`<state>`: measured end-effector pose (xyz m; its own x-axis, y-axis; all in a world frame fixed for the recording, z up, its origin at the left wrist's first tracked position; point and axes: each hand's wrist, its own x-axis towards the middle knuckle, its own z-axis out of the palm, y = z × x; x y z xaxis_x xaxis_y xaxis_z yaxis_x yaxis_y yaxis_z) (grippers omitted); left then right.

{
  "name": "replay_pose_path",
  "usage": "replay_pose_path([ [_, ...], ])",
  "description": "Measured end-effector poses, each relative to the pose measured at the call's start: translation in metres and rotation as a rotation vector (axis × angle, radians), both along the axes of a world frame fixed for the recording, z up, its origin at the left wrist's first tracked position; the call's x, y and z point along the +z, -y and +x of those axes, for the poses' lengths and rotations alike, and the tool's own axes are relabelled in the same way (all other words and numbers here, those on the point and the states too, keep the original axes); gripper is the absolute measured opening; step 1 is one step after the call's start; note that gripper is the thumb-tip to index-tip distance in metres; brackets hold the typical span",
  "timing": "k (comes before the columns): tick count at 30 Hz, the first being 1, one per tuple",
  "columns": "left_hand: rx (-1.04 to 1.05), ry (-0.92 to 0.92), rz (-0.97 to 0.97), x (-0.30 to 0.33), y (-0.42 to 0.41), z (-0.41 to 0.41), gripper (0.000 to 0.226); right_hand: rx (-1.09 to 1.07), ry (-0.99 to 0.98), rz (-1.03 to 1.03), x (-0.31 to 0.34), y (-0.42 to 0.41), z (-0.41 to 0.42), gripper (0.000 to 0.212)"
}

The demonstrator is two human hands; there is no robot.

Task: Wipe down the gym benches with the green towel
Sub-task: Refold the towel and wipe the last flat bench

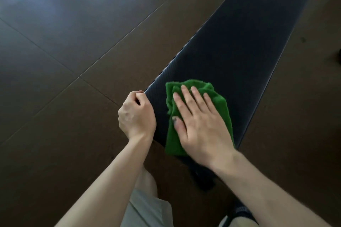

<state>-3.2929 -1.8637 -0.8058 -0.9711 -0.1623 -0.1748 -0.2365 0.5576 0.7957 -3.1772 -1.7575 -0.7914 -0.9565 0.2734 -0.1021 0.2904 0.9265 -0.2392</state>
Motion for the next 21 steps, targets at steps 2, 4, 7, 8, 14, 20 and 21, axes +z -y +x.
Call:
replay_pose_path([
  [2, 0.009, -0.001, 0.002, 0.0, 0.001, 0.001, 0.035, 0.052, 0.018, -0.027, 0.001, 0.023, 0.036, 0.063],
  [4, 0.015, -0.014, 0.006, -0.001, 0.001, 0.003, 0.035, 0.073, 0.036, -0.029, 0.0, 0.025, 0.047, 0.062],
  [7, 0.032, -0.025, 0.016, -0.002, -0.001, 0.002, 0.034, 0.103, -0.022, -0.005, -0.005, 0.001, 0.004, 0.062],
  [8, 0.042, -0.024, 0.015, -0.002, -0.002, 0.001, 0.034, 0.091, -0.044, 0.005, -0.006, -0.008, -0.022, 0.063],
  [14, 0.012, 0.002, 0.083, -0.001, 0.003, -0.001, 0.038, -0.006, 0.013, 0.022, -0.01, -0.013, -0.119, 0.061],
  [20, 0.058, -0.006, 0.196, -0.005, 0.007, -0.007, 0.042, 0.024, -0.043, -0.06, 0.0, 0.048, 0.017, 0.061],
  [21, 0.055, 0.0, 0.189, -0.006, 0.007, -0.008, 0.043, 0.04, -0.032, -0.062, -0.001, 0.054, 0.03, 0.061],
])
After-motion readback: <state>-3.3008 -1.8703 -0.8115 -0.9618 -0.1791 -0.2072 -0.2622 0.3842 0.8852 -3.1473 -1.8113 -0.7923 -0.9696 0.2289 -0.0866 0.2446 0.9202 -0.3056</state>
